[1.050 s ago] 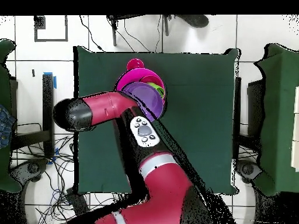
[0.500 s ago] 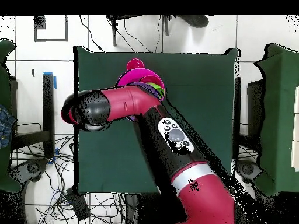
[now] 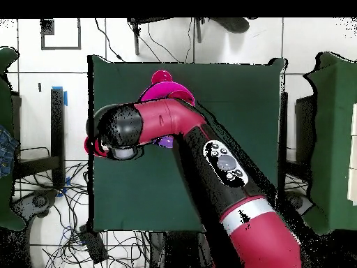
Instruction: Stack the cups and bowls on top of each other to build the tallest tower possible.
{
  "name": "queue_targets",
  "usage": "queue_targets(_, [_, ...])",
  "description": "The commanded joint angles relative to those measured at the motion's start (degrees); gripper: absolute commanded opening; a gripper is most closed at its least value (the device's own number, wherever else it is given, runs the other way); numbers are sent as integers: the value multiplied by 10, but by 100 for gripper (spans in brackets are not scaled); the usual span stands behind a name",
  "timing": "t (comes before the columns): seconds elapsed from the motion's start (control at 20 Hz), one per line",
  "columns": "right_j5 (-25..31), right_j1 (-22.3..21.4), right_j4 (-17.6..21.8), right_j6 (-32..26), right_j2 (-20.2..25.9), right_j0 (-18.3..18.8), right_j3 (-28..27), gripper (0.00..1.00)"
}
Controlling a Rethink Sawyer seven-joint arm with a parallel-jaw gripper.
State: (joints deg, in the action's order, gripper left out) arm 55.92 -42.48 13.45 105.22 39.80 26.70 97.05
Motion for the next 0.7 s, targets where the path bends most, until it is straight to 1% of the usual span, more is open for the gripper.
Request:
queue_targets(0.05, [81,12,72,-194,28,35,-3,0])
queue_targets(0.25, [81,28,106,-235,46,63,-15,0])
queue_targets(0.4, [74,33,125,-234,47,79,-20,0])
queue_targets(0.5, [64,38,141,-242,50,89,-24,0])
queue_targets(0.55, [53,46,154,-260,57,96,-29,0])
queue_targets(0.65, [44,55,169,-282,70,106,-33,0])
queue_targets(0.7, [41,57,174,-284,71,111,-33,0])
